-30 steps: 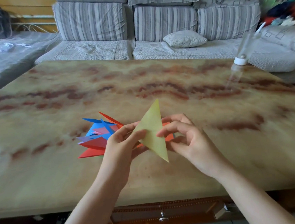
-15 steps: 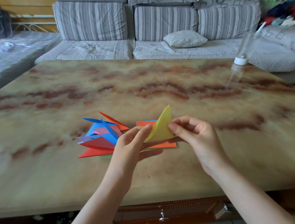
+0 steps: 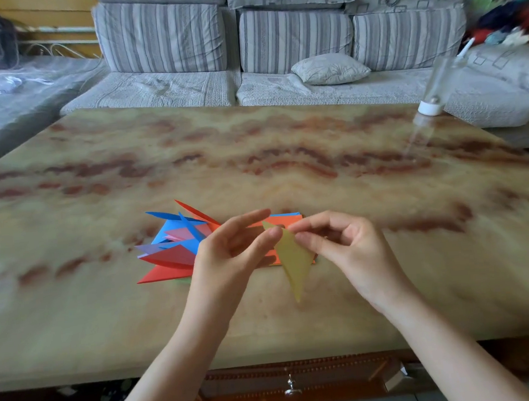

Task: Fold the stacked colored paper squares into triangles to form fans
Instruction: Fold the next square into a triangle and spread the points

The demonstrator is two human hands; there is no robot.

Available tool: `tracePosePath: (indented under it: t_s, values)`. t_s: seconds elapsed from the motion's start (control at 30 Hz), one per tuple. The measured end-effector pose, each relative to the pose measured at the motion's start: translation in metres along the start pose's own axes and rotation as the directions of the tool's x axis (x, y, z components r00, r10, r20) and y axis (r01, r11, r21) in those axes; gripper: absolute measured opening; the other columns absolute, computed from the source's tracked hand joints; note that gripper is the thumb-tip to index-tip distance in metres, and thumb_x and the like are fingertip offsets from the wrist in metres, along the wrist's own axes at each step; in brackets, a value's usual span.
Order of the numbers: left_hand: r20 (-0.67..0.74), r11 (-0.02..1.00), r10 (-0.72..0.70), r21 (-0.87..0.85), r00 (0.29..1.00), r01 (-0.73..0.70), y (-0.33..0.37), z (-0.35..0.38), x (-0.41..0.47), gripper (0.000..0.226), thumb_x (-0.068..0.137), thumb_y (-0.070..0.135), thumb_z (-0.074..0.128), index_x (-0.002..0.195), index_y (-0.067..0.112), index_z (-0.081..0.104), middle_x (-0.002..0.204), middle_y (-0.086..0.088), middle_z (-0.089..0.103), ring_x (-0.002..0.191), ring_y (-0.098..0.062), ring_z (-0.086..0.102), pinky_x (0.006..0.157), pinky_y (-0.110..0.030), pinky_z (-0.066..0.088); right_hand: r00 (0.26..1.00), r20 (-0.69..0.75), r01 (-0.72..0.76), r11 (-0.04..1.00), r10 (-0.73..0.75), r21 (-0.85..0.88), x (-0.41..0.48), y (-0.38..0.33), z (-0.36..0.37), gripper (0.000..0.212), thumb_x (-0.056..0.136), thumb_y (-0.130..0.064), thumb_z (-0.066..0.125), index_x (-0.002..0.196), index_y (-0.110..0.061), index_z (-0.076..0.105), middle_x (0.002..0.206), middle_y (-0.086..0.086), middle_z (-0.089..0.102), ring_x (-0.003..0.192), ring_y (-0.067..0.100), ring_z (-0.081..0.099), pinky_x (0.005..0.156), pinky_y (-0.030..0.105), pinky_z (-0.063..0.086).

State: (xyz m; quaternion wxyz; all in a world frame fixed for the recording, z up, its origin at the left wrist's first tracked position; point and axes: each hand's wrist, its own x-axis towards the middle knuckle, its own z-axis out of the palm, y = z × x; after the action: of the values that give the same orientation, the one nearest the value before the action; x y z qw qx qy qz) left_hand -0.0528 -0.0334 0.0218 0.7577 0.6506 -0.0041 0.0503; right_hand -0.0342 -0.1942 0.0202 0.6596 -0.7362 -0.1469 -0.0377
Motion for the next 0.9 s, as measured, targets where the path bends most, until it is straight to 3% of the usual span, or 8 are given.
tracePosePath:
  t_s: [0.1,0.23,0.47,0.9]
  values:
    - [-0.019,0.999,0.047,0.0,0.999,-0.047,-0.0024,-0.0012,0.0012,0.018,0.076,0.005,0.071,0.094,0.008,0.071,0.074,-0.012,0.06,0.072,-0.013,0.064,0.063,-0.019,0.055,1.0,-0.008,-0.002,1.0,0.002,0.018,-0.0017,-0.0003,0.0007,0.009,0.082,-0.007,0.068,0.087,-0.013,0.073,0.082,0.011,0.071,0.071,0.008,0.06,0.063,0.015,0.048]
    - [-0.057,0.997,0.064,-0.027,0.996,-0.066,-0.0031,0.0,0.0,0.015,0.074,0.003,0.073,0.088,0.006,0.071,0.062,0.003,0.063,0.063,-0.007,0.063,0.06,-0.016,0.053,0.998,-0.011,-0.067,0.996,0.068,0.054,-0.002,0.0003,0.0029,0.028,0.068,-0.026,0.074,0.093,-0.013,0.071,0.09,0.011,0.073,0.077,0.012,0.064,0.069,0.02,0.051]
    - [-0.071,0.995,0.034,-0.093,0.997,-0.041,0.0001,0.0019,-0.0027,0.018,0.065,0.013,0.074,0.082,0.009,0.071,0.069,-0.004,0.073,0.063,-0.008,0.068,0.058,-0.017,0.054,0.995,0.017,-0.101,0.978,0.1,0.18,-0.0029,-0.0045,0.0055,0.012,0.072,-0.012,0.07,0.081,-0.003,0.07,0.064,0.002,0.07,0.054,0.009,0.063,0.054,0.016,0.048]
    - [-0.105,0.998,0.01,-0.06,0.994,-0.017,0.0016,0.0027,-0.0045,0.008,0.071,0.009,0.074,0.078,0.01,0.072,0.07,-0.005,0.074,0.068,-0.012,0.072,0.059,-0.018,0.055,0.993,-0.01,-0.112,0.98,0.115,0.163,-0.0043,-0.0054,0.0076,0.017,0.073,-0.02,0.07,0.082,-0.006,0.071,0.065,0.006,0.069,0.055,0.016,0.063,0.056,0.022,0.051]
